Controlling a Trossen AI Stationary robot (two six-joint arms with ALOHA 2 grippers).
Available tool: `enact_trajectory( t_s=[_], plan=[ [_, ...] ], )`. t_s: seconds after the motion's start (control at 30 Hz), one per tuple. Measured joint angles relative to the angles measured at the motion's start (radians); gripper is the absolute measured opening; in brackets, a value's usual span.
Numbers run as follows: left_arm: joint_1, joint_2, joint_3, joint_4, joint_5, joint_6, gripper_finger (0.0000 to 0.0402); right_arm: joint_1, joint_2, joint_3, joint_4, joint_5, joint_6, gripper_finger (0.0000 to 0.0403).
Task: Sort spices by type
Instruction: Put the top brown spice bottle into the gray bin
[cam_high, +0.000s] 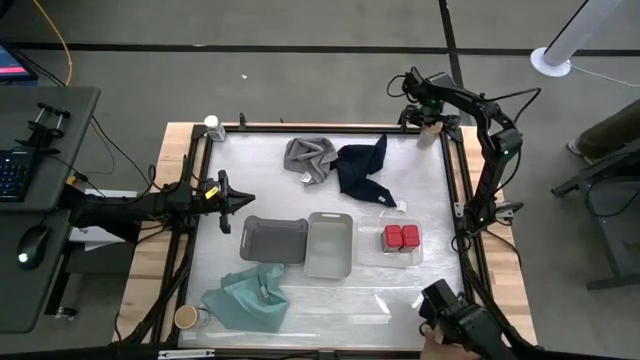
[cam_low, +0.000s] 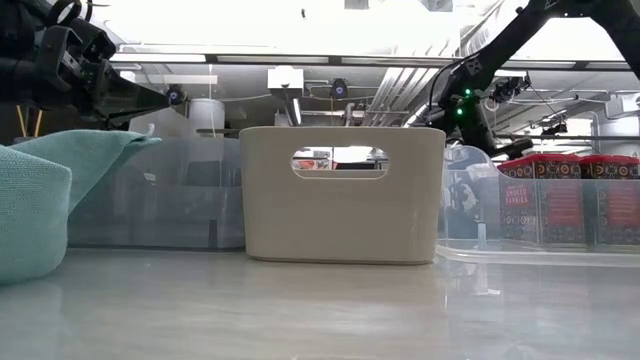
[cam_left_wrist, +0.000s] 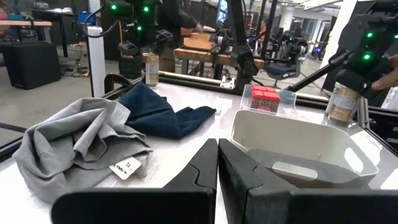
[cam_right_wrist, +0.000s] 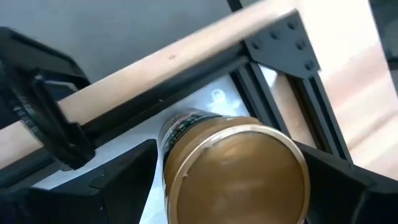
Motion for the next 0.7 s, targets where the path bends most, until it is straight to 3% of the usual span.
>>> enact_trajectory(
  t_s=[0.1,0.23,0.47,0.6,0.7],
  plan=[
    [0.0,0.0,0.0,0.0,0.0,0.0,0.0,0.0,0.0,0.0,0.022,-0.011,-0.026,0.0326],
    [0.0,0.0,0.0,0.0,0.0,0.0,0.0,0.0,-0.006,0.002,0.022,-0.026,-0.077,0.0278],
    [0.0,0.0,0.0,0.0,0.0,0.0,0.0,0.03,-0.036,-0.002,-0.035,-0.025,-0.289,0.0275],
    [0.0,0.0,0.0,0.0,0.0,0.0,0.0,0.06,-0.138,0.0,-0.021,-0.023,-0.427,0.0274],
    [0.0,0.0,0.0,0.0,0.0,0.0,0.0,0.112,-0.245,0.0,0.012,-0.087,-0.524,0.0274]
  ],
)
